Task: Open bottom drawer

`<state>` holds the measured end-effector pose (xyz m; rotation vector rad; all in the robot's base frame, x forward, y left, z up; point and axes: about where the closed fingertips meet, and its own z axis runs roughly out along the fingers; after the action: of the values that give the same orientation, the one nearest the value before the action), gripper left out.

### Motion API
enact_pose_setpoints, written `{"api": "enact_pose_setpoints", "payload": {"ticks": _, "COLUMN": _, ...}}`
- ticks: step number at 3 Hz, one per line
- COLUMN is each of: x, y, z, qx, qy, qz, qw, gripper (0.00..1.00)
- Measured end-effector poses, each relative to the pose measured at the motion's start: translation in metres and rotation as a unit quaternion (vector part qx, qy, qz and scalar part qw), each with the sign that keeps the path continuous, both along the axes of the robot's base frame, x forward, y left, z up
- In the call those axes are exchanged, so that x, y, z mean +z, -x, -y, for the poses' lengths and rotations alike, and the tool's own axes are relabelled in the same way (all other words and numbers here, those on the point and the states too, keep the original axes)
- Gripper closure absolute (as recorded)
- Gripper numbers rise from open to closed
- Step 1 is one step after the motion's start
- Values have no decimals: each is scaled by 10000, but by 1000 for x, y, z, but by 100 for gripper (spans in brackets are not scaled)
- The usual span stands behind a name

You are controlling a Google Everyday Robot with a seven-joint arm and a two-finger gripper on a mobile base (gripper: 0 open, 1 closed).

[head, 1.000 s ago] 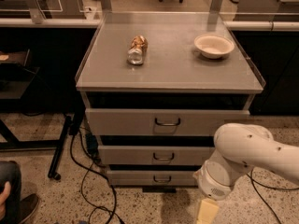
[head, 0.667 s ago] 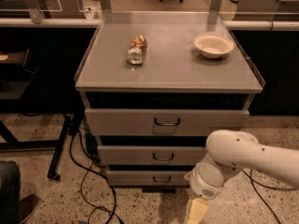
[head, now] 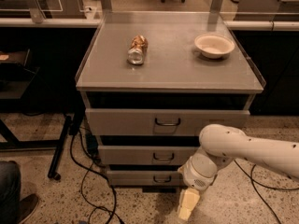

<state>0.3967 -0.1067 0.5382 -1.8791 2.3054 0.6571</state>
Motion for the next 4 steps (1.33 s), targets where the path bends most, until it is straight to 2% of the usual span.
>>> {"api": "enact_pose_setpoints", "payload": {"ticks": 1, "x": -14, "y": 2, "z": -4, "qx": -61, "qy": -134, "qz": 34, "qw": 9999, "gripper": 0}}
{"api": "enact_pose_setpoints", "payload": {"ticks": 2, "x": -48, "y": -11, "z": -5, "qx": -386, "qy": -407, "qz": 175, "qw": 9983, "gripper": 0}}
{"api": "enact_pose_setpoints", "payload": {"ticks": 3, "x": -82, "y": -39, "z": -10, "qx": -665, "qy": -506, "qz": 381, "qw": 9958, "gripper": 0}}
{"api": "enact_pose_setpoints", "payload": {"ticks": 4, "x": -82, "y": -39, "z": -10, "qx": -665, "qy": -506, "qz": 381, "qw": 9958, "gripper": 0}}
